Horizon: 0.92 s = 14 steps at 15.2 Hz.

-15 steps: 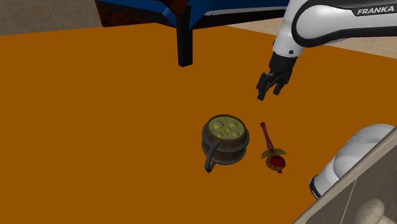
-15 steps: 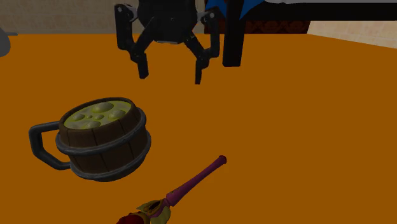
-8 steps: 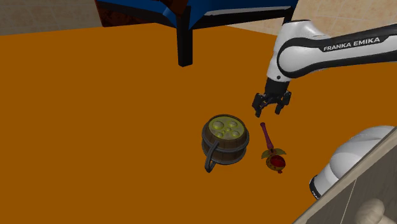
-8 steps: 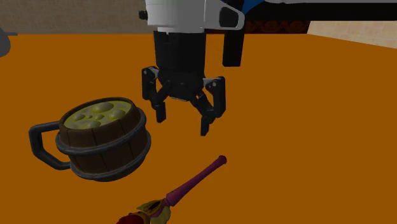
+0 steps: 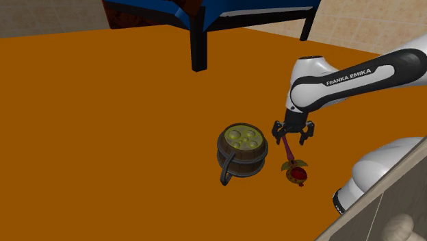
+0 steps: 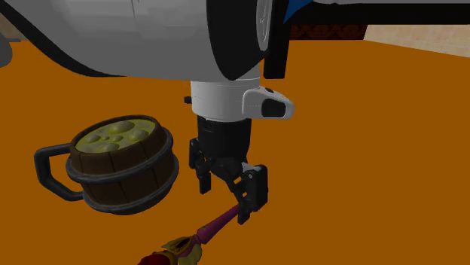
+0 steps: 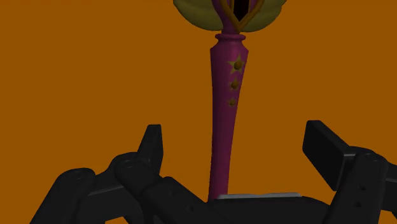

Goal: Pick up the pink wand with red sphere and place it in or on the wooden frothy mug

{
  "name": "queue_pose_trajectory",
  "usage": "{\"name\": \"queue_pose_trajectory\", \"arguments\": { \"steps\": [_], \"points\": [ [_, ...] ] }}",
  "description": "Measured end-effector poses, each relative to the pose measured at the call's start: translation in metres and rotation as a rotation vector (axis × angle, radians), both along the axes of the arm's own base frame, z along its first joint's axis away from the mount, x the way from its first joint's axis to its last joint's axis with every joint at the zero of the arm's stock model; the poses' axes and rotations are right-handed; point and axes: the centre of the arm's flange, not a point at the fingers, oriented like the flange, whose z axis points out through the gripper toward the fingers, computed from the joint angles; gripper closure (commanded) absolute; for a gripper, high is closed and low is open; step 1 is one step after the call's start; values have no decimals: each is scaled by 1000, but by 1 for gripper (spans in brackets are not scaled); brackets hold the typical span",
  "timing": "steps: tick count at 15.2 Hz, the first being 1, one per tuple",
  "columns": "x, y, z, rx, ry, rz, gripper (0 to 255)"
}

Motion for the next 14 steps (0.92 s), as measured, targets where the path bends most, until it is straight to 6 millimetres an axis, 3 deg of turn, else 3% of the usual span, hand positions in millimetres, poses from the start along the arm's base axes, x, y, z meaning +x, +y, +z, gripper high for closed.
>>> {"name": "queue_pose_trajectory", "arguments": {
  "steps": [7,13,14],
  "points": [
    [-6,1,-39,-2,5,-20,0],
    [-6,1,-43,-2,4,-20,0],
    [-6,1,-43,-2,5,-20,255]
  ]
}}
